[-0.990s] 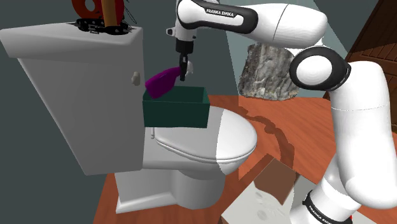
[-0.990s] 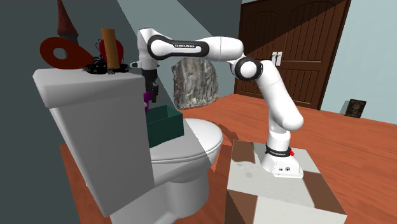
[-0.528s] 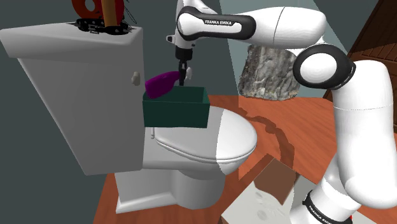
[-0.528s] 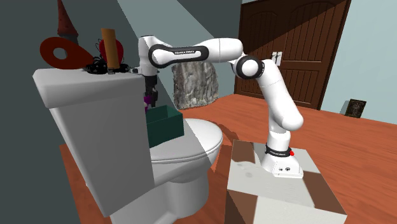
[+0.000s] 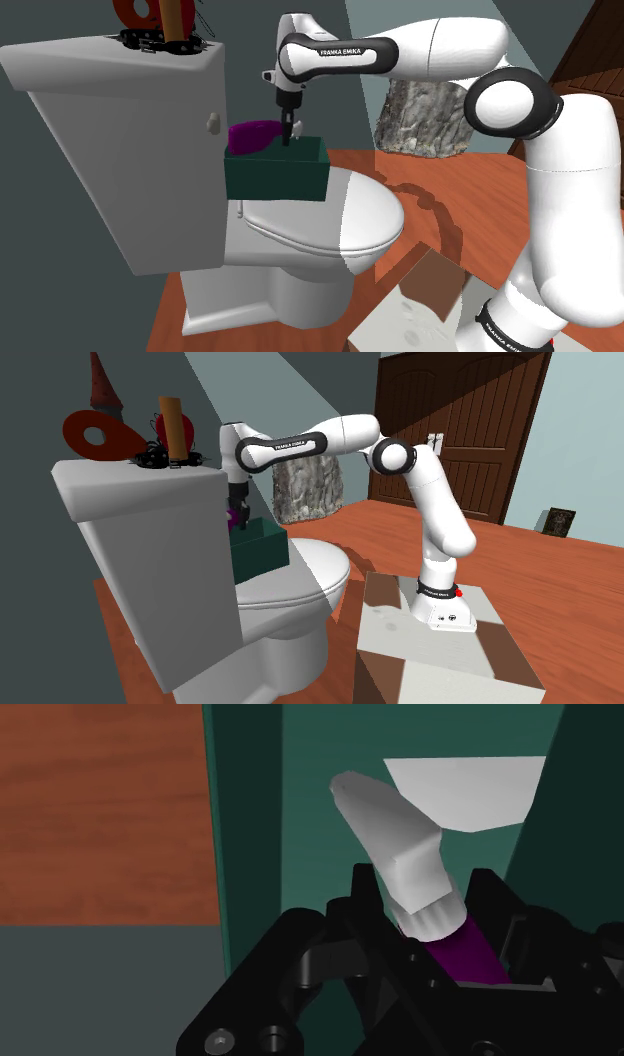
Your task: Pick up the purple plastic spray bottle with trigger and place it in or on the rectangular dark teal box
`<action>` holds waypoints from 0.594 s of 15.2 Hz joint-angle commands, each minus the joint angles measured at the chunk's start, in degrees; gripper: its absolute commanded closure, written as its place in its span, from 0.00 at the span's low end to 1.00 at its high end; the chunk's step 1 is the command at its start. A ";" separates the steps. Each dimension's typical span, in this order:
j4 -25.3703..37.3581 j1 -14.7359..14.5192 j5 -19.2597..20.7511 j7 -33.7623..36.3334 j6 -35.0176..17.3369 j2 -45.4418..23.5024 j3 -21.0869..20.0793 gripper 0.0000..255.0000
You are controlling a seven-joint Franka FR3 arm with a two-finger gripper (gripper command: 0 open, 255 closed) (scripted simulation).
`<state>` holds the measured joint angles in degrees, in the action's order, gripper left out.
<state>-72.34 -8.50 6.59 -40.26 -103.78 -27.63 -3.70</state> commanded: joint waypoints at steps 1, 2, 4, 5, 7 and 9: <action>0.11 -0.40 -1.71 0.28 -0.11 -0.50 -1.05 1.00; 0.11 -0.25 -1.60 0.33 -0.10 -0.51 -1.26 1.00; 0.12 0.10 -1.36 0.45 -0.09 -0.52 -1.74 1.00; 0.12 0.30 -1.22 0.52 -0.08 -0.53 -2.02 1.00; 0.54 0.52 -1.14 0.45 0.34 -0.53 -2.23 0.00; 0.12 0.63 -1.18 0.33 0.62 0.18 -2.22 0.00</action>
<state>-71.73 -7.33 6.81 -40.03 -103.04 -27.72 -5.28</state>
